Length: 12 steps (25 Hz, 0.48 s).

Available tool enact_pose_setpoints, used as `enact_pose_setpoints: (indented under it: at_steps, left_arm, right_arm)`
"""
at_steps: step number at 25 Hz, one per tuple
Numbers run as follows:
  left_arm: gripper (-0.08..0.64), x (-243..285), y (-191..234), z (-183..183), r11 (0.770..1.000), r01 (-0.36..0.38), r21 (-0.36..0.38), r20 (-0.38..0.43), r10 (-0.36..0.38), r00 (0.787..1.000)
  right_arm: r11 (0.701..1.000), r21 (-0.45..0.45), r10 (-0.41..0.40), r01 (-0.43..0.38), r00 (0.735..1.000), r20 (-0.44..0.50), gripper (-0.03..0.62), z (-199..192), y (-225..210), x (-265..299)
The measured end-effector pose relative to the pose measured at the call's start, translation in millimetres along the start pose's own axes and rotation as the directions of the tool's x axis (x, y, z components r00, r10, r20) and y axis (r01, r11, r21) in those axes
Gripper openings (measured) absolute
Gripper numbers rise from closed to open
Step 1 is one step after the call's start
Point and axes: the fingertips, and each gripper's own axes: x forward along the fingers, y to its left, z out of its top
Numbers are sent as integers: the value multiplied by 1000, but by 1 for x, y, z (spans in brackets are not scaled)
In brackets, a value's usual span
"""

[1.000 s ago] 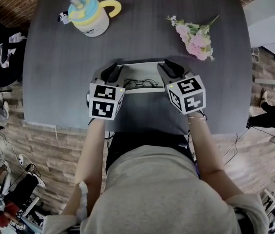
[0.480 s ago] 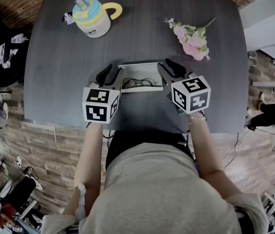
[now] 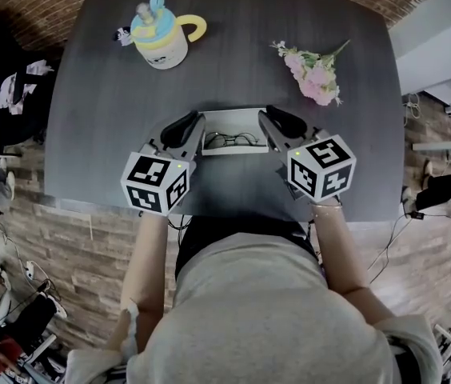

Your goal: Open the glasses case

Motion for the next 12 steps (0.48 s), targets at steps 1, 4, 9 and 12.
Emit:
enact_pose_setpoints:
  at_steps: [1, 4, 9, 12]
  left_arm:
    - [58, -3, 0, 4, 1000, -1, -3, 17, 1, 1000]
    - [40, -11, -5, 15, 1000, 10, 15, 61, -11, 998]
    - [35, -21, -18, 21, 999, 30, 37, 98, -33, 995]
    - [34, -29, -23, 29, 1000, 26, 15, 140, -28, 990]
  right_arm:
    - [1000, -5, 5, -5, 1000, 5, 67, 3, 3, -2]
    - [999, -41, 0, 2, 999, 32, 15, 12, 9, -9]
    - [987, -161, -5, 11, 999, 34, 6, 17, 22, -18]
    - [990, -130, 57, -52, 998, 38, 6, 18, 35, -24]
